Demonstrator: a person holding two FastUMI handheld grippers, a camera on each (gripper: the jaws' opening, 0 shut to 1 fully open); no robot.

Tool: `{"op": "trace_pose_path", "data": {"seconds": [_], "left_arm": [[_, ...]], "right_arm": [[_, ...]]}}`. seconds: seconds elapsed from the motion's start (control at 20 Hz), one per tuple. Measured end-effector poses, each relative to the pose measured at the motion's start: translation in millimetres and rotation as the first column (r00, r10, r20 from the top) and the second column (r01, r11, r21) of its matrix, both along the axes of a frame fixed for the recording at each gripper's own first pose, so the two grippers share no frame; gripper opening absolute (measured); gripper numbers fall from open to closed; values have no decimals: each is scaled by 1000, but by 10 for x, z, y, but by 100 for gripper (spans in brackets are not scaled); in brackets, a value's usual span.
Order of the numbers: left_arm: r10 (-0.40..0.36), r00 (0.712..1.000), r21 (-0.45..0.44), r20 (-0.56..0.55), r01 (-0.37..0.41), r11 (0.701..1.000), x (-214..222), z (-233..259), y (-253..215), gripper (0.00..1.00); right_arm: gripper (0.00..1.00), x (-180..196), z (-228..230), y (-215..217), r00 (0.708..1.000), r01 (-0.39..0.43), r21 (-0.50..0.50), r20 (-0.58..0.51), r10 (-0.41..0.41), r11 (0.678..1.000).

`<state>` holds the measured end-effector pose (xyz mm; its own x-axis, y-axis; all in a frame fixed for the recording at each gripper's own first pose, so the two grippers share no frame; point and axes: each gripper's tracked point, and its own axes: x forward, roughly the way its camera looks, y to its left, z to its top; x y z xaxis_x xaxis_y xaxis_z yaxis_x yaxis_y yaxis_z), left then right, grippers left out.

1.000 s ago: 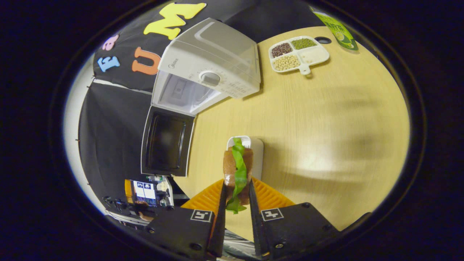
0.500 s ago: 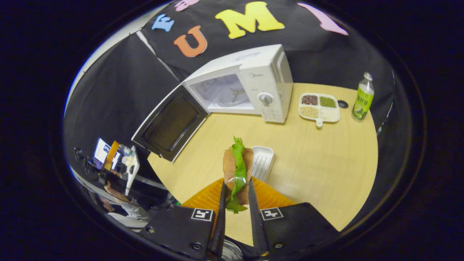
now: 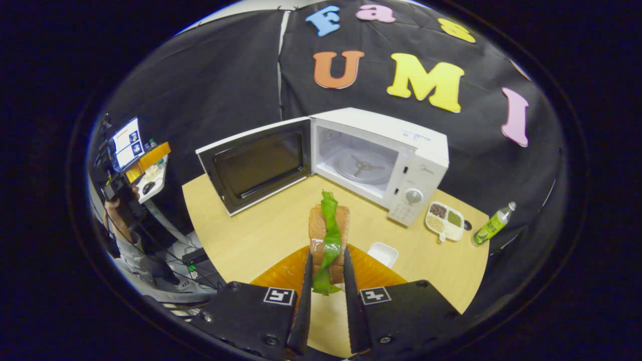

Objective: Open the microwave oven with the left hand, put the food in, and close the microwave oven.

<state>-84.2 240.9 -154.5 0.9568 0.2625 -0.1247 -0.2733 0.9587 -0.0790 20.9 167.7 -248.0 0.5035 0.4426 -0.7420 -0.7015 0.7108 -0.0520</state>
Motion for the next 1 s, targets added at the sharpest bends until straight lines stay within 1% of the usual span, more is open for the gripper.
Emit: {"op": "trace_pose_path", "data": {"seconds": [0.05, 0.1, 0.15, 0.3, 0.45, 0.55, 0.75, 0.85, 1.0], "left_arm": [[-1, 1000, -2, 1, 1, 1000, -26, -13, 28, 93], [0, 1000, -3, 5, 0, 1000, -49, -9, 72, 93], [2, 1000, -7, 10, -2, 1000, -64, -18, 109, 93], [-9, 1000, -36, 27, 10, 999, -115, -26, 173, 93], [2, 1000, -42, 27, -1, 999, -144, -96, 257, 93], [11, 1000, -30, 18, -10, 1000, -192, -155, 301, 94], [26, 999, 11, 25, -26, 1000, -268, -208, 399, 93], [47, 999, 5, 27, -47, 999, -293, -242, 484, 94], [53, 998, -20, 36, -52, 998, -361, -288, 498, 93]], "right_arm": [[35, -5, -13, 123, 1000, -17, -1, 24, 17, 1000], [27, -13, -46, 246, 999, -27, -2, 45, 27, 1000], [35, 1, -86, 351, 998, -29, -3, 60, 29, 1000], [34, 92, -228, 656, 995, -9, 8, 96, 8, 1000], [34, 379, -366, 927, 988, 35, 62, 148, -44, 997], [34, 623, -466, 1083, 980, 70, 111, 176, -89, 991], [34, 1175, -651, 1179, 943, 175, 155, 256, -211, 972], [35, 1408, -753, 1242, 923, 219, 178, 280, -263, 959], [35, 1797, -859, 1228, 873, 310, 184, 334, -356, 933]]}}
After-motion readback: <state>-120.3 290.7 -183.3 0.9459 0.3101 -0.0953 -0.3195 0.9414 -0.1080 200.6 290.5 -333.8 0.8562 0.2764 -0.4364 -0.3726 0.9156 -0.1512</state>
